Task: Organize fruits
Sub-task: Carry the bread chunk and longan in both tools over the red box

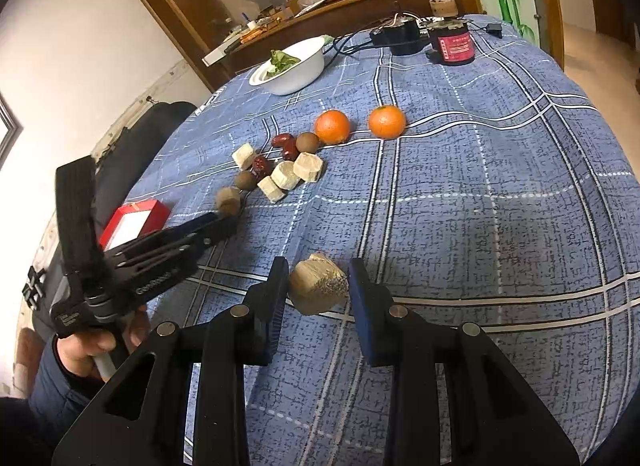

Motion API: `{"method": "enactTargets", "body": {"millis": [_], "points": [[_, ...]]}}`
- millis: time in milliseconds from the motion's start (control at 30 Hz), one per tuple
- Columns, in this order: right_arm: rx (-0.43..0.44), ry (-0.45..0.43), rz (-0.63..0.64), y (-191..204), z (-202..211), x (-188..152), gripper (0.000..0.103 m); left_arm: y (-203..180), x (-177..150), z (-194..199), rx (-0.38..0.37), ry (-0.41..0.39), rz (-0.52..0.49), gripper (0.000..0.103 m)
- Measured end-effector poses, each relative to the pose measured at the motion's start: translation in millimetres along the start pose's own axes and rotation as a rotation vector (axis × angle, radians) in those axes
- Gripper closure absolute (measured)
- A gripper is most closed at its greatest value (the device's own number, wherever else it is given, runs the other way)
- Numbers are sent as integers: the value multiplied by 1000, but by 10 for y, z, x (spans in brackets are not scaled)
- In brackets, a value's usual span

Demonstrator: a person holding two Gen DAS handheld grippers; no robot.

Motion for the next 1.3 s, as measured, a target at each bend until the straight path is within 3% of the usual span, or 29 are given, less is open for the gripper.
{"method": "enactTargets", "body": {"millis": [33, 100, 367, 467, 700, 1000, 1300], "points": [[0, -2, 0, 1, 3, 2, 74, 4, 44, -3, -16, -12, 24, 70], [-1, -5, 0, -6, 8, 5, 74, 16, 66, -41, -22, -6, 47, 83], [-14, -1, 16, 12, -6, -13, 74, -4, 111, -92, -28, -5, 78, 82], [-18, -1, 22, 32, -7, -19, 74, -62, 140, -123, -4, -6, 50, 77], [-26, -7, 36, 52, 0, -25, 74, -9, 169, -136, -19, -12, 77, 82], [-43, -29, 66, 166, 109, -31, 74, -19, -90, 565, 19, -125, 47, 82], [-66, -47, 108, 500, 313, -192, 74, 63, -324, 1124, -13, -180, 74, 82]]}}
Point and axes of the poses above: each gripper's, at about its wrist camera, not at the fingertips, and z roughly against the way its jaws point, y to its left, x to its top, the point moved 5 cm from there along -z, roughly the way its jaws point, and after that the axes turned 3 degrees about z, right-handed, at the moved point
